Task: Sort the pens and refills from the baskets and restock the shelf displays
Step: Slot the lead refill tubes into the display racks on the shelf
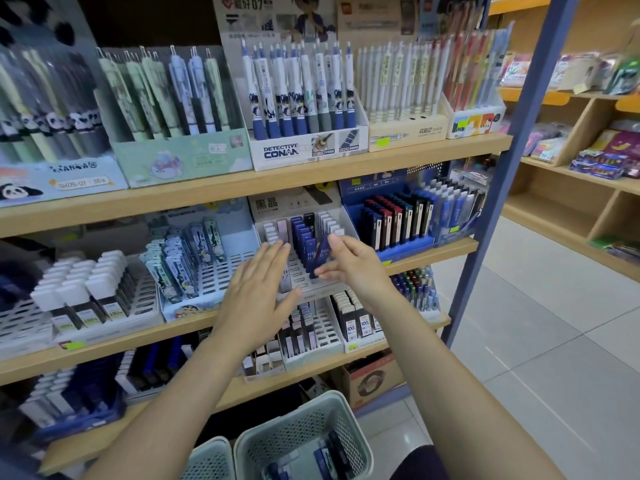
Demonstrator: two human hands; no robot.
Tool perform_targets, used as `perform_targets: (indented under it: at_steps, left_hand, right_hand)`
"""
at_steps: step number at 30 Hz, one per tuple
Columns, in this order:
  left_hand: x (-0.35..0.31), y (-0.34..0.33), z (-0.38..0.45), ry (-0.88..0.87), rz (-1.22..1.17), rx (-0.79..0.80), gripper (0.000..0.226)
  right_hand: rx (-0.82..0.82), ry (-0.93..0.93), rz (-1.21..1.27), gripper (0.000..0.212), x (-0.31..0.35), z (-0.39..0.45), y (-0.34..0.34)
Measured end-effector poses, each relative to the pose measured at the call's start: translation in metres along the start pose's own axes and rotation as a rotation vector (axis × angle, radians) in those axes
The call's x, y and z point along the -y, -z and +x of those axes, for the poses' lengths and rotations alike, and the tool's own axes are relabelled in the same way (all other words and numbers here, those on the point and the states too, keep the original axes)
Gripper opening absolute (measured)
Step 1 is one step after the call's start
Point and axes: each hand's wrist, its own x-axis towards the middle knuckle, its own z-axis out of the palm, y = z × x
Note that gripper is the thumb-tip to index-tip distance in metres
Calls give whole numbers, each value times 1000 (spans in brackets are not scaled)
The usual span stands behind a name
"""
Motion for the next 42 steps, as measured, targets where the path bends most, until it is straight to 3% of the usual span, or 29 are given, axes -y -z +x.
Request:
perform_targets:
  at_steps: [14, 25, 35, 39, 40, 42]
  left_hand:
    - [1, -5, 0, -11, -79, -47, 78]
    - [2, -9, 0, -12, -93, -53, 77]
    - [3, -9, -5, -19, -140, -73, 79]
    - [5, -32, -56, 4, -247, -413, 46]
    - [7, -46, -73, 31, -251, -431, 38]
    - [18, -89, -112, 134, -249, -274, 35]
  right_hand:
    - [0, -25, -70, 31, -7, 9, -3]
    - [-160, -87, -129, 13, 1, 20, -16]
    - [-300, -28, -155, 19, -3, -5, -15]
    - [-318, 14, -120, 22, -36, -55, -12]
    - [-307, -5, -130, 25, -54, -66, -14]
    - [-252, -119, -190, 26, -107, -84, -21]
